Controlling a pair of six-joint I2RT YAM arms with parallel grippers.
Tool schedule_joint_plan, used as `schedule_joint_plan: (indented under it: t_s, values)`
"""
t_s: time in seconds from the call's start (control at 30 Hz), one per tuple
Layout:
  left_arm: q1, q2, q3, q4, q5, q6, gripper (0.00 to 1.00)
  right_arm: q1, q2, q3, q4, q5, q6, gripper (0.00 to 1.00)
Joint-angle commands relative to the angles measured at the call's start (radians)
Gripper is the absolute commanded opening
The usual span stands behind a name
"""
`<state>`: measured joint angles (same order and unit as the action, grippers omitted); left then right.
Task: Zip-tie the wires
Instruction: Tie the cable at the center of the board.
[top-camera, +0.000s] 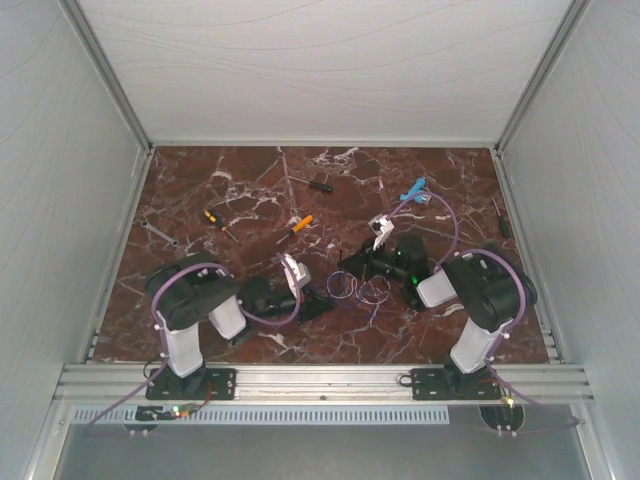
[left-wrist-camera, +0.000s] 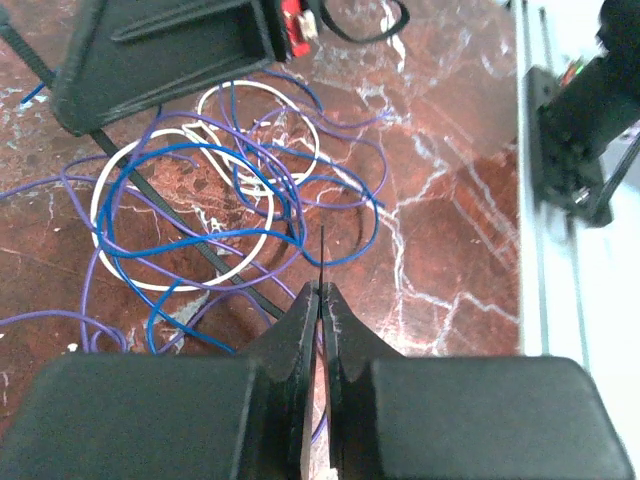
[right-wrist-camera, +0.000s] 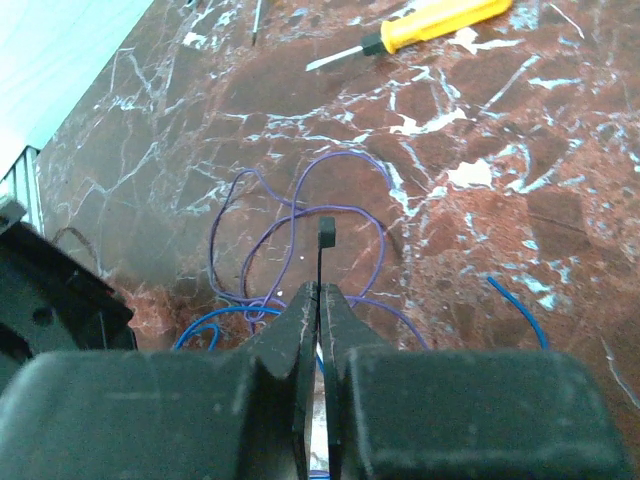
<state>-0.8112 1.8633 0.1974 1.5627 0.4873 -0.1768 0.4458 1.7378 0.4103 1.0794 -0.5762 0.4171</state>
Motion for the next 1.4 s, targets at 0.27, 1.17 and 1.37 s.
schedule_joint_plan:
  t_s: [0.27, 1.17, 1.37]
  values:
    - [0.050, -0.246, 0.138, -0.322, 0.113, -0.190, 0.00, 0.051, -0.090, -0.043, 0.126, 0.034, -0.148, 0.00]
    - [0.104, -0.306, 0.339, -0.940, 0.336, -0.084, 0.00, 0.135, -0.143, -0.172, 0.330, 0.101, -0.362, 0.00]
    - [0.132, -0.308, 0.323, -0.921, 0.432, -0.109, 0.00, 0.198, -0.164, -0.223, 0.410, 0.175, -0.498, 0.00]
